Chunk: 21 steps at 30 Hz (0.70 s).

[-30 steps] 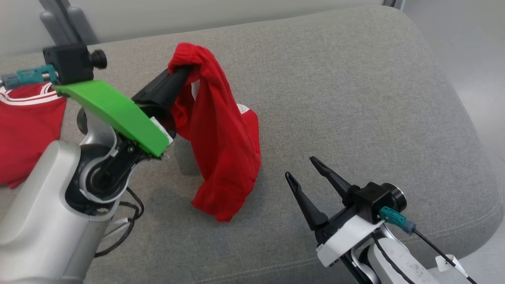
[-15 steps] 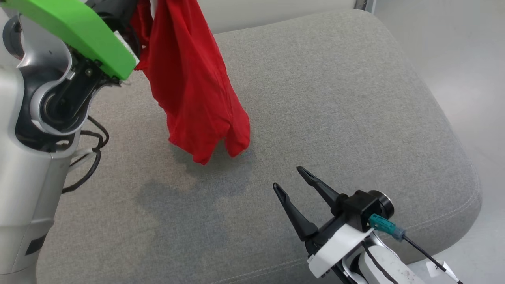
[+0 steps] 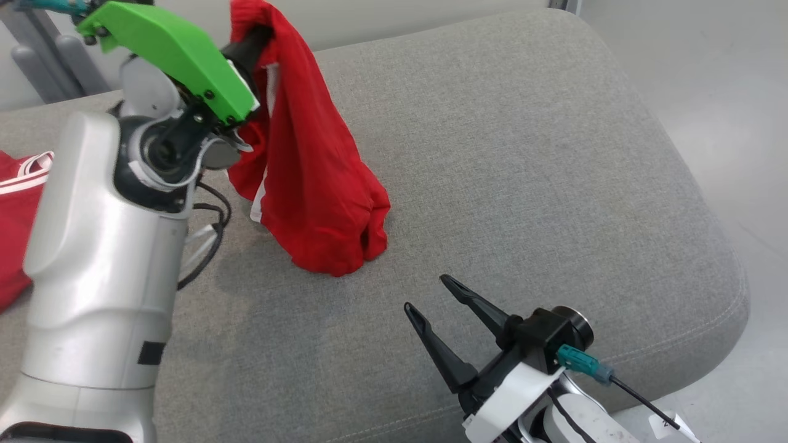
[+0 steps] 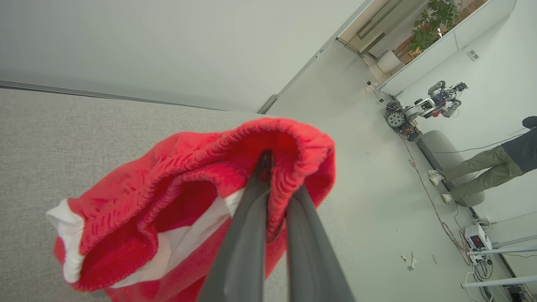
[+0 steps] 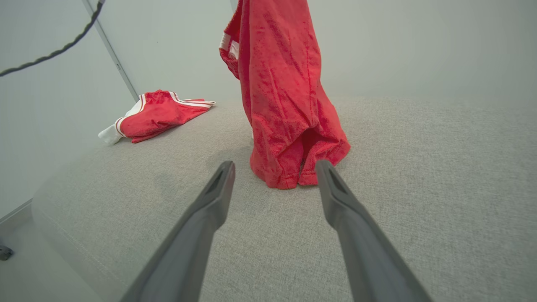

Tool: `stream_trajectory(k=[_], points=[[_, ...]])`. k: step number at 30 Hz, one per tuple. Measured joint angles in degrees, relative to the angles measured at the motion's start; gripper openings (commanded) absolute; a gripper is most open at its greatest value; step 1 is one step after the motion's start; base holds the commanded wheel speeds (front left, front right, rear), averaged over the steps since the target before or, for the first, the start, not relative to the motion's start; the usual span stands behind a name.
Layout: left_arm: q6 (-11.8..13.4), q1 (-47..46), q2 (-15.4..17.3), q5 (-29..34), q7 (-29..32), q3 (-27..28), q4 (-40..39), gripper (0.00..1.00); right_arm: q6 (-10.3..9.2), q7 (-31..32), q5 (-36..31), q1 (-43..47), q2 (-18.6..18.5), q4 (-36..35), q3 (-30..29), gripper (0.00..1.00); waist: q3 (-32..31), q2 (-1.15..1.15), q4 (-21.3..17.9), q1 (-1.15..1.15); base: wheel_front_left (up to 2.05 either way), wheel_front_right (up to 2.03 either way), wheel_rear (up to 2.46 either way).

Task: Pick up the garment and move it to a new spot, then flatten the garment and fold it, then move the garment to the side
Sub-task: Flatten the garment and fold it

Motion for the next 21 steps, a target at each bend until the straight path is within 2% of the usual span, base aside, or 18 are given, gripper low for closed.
stream_trajectory(k=[7, 18, 21], points=[[0.00, 0.81, -7.10, 2.93, 1.91, -0.77, 3.50, 0.00, 0.00, 0.00, 1.64, -2.40, -0.02, -1.42, 3.16, 1.00, 1.61, 0.00, -2.04, 0.00, 0.00, 0.00, 0.00], [0.00, -2.06, -5.71, 5.21, 2.77, 1.57, 8.43, 0.00, 0.00, 0.00, 6.26, -7.82, -0.10, -4.44, 12.85, 1.00, 5.40, 0.00, -8.72, 0.00, 0.00, 0.00, 0.00], [0.00, -2.49, -5.16, 0.47, 2.74, -0.62, 8.26, 0.00, 0.00, 0.00, 7.65, -9.41, -0.11, -5.17, 15.68, 1.00, 6.53, 0.00, -10.53, 0.00, 0.00, 0.00, 0.00]])
